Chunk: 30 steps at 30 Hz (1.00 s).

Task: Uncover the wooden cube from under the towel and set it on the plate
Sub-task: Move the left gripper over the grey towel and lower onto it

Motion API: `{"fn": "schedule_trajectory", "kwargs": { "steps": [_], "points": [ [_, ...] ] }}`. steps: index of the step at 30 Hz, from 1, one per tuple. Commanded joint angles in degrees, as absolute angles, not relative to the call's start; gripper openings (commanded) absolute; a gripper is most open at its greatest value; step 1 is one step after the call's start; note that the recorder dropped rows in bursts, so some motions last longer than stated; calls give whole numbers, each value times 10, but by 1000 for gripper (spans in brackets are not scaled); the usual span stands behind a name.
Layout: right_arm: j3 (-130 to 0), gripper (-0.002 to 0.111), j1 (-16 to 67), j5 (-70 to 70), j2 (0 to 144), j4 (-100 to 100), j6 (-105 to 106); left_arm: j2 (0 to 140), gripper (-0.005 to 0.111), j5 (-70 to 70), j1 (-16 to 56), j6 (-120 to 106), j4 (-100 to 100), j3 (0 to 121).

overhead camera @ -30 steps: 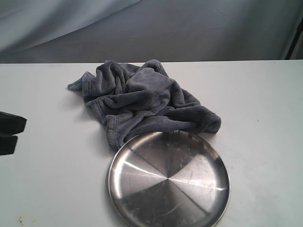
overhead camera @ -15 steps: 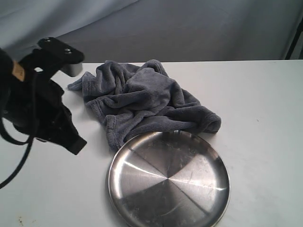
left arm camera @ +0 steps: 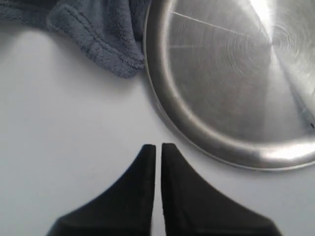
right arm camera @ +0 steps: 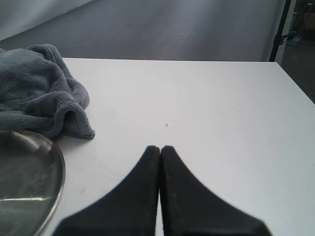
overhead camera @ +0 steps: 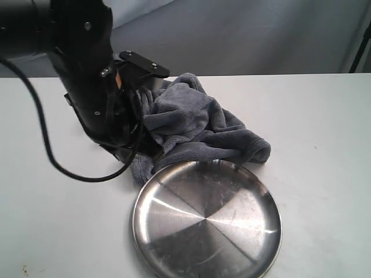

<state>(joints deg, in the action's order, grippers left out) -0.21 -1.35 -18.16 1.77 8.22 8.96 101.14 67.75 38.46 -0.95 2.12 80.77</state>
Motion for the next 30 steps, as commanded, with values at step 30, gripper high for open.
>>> {"fn": "schedule_trajectory", "kwargs": {
  "steps": [30],
  "points": [
    [0,0,-11,-180,19,77,90,1270,54,610,409,-127,-130,1132]
  ]
}}
